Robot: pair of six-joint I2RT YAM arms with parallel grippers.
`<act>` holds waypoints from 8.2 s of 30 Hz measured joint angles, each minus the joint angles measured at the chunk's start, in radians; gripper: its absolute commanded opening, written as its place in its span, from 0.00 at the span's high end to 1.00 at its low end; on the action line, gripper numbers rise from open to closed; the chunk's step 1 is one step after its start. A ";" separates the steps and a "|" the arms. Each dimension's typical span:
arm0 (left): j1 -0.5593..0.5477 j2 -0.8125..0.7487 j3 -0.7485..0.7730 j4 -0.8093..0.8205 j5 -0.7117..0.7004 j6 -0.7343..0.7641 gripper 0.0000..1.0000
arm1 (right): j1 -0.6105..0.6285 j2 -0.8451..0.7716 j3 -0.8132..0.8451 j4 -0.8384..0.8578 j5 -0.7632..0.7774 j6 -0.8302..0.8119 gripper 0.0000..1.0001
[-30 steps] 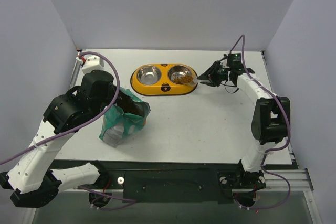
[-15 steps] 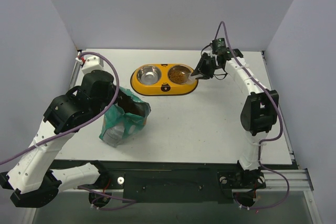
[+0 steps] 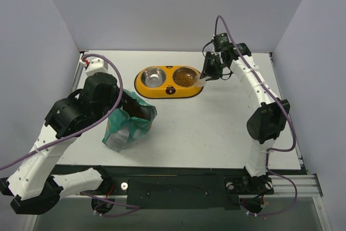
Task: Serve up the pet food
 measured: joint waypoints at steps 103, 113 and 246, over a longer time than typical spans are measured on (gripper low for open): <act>-0.026 0.116 -0.130 0.297 0.433 -0.074 1.00 | 0.513 -0.207 -0.048 -0.170 -0.059 -0.022 1.00; -0.021 0.154 -0.145 0.325 0.390 -0.122 1.00 | 0.497 -0.187 -0.200 0.098 -0.177 -0.002 1.00; -0.003 -0.090 -0.007 -0.131 -0.162 -0.104 1.00 | -0.037 -0.109 -0.755 1.542 -0.606 1.031 1.00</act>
